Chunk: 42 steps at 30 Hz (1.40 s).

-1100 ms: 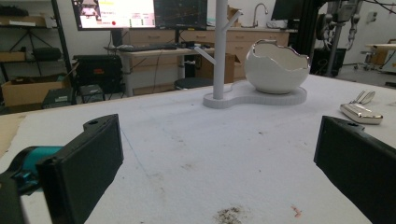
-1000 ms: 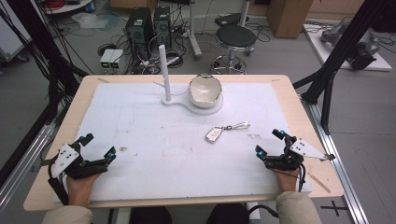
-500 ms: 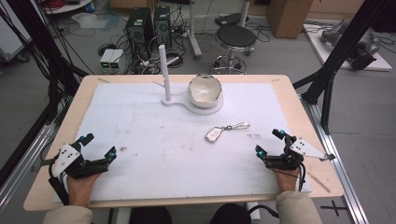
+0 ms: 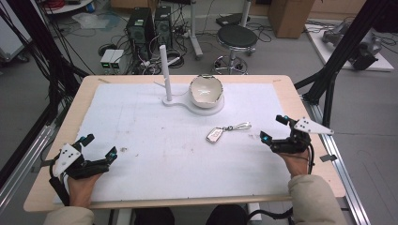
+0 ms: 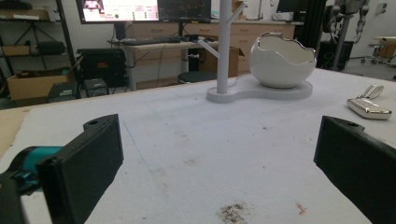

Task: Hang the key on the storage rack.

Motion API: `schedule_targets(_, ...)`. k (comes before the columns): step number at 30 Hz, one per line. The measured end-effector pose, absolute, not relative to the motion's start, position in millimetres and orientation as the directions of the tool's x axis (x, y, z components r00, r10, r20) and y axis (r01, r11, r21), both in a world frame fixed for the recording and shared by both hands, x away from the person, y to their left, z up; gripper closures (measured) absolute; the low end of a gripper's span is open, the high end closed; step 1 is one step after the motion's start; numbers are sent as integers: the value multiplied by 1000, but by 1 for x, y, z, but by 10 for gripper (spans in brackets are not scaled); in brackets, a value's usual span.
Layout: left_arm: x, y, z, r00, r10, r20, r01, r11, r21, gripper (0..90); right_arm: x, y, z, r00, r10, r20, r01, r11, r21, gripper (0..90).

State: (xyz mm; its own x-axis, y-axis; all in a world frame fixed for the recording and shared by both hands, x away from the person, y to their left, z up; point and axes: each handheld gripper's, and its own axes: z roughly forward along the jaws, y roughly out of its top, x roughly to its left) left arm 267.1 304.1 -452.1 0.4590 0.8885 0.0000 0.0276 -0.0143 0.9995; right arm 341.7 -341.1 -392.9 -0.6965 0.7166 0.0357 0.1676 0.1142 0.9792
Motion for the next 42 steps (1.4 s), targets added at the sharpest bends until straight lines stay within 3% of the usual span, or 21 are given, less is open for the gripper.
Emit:
schedule_targets(8,267,304,-452,458,889,-8,29,-6,1000,18,387,-332,-339,-788,614,-37,213,329,920,5)
schedule_targets(17,267,305,-452,460,888,-11,33,-4,999,17,432,-314,-314,-859,508,-67,253,533,807,5)
schedule_targets(27,268,306,-452,461,887,-24,39,7,999,17,468,-293,-336,-903,427,-49,297,703,646,6)
schedule_targets(42,268,305,-452,464,885,-19,38,2,999,18,485,-267,-374,-938,345,-34,289,833,471,6)
